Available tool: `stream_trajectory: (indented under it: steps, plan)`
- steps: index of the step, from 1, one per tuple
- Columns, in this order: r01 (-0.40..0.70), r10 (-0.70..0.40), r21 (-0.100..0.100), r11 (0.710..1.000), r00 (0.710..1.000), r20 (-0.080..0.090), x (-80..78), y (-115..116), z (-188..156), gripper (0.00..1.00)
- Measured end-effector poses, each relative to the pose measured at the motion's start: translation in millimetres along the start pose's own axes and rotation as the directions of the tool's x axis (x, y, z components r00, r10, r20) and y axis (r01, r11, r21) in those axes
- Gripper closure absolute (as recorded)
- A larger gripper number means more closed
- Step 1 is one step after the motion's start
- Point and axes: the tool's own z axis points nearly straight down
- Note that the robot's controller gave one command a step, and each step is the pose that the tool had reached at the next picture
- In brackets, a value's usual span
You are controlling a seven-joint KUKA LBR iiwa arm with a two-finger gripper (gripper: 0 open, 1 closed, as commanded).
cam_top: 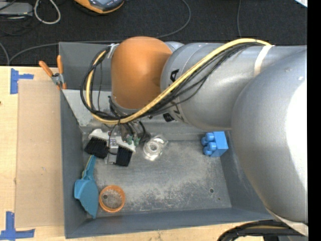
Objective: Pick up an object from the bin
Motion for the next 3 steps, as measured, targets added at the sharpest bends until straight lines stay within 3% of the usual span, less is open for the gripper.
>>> stream_trajectory:
  steps: [1, 2, 3]
  plan:
    - [0.000, 0.000, 0.000, 1.000, 1.000, 0.000, 0.0, 0, 0, 0.00]
    - [0.016, -0.016, 0.002, 1.000, 1.000, -0.005, 43.3, -31, 40, 0.00]
    - [-0.188, 0.188, -0.003, 0.982, 0.982, 0.007, 20.4, -39, 55, 0.00]
